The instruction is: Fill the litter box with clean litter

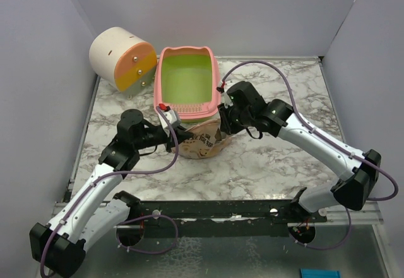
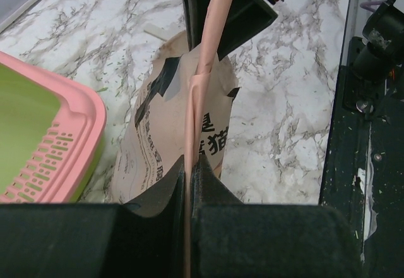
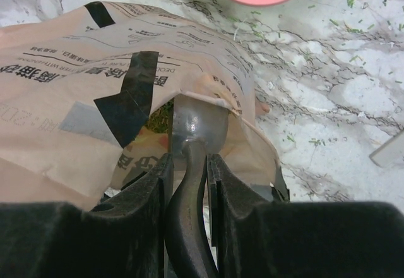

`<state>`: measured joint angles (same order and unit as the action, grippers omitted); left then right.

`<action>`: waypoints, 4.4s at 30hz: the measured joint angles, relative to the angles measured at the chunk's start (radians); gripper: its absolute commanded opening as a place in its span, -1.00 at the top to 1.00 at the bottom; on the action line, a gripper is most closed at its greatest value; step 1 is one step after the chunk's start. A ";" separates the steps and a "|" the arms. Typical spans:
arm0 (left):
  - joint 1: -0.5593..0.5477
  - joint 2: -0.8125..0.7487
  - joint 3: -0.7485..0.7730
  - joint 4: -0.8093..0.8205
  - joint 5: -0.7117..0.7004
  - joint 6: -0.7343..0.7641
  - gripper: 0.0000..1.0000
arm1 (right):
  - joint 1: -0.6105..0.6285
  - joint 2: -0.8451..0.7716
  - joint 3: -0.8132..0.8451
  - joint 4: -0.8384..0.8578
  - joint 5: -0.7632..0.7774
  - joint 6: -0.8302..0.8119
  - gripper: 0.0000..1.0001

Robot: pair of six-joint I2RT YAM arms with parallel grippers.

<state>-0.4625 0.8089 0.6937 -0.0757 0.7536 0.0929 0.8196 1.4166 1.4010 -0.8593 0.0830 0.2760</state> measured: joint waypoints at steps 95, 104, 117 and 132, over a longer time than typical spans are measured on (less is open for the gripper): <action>-0.043 0.188 0.247 -0.185 -0.320 0.203 1.00 | -0.364 0.242 -0.518 1.209 -1.035 0.595 0.98; -0.043 0.149 0.230 -0.187 -0.336 0.216 1.00 | -0.454 0.177 -0.519 1.184 -1.083 0.606 0.98; -0.043 0.085 0.182 -0.164 -0.331 0.194 1.00 | -0.552 0.101 -0.550 1.119 -1.113 0.590 0.98; -0.044 0.074 0.150 -0.117 -0.324 0.168 0.92 | -0.665 0.036 -0.652 1.186 -1.184 0.670 0.98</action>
<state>-0.5064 0.8833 0.8433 -0.1928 0.4297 0.2607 0.1551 1.4528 0.7494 0.3267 -1.1011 0.9459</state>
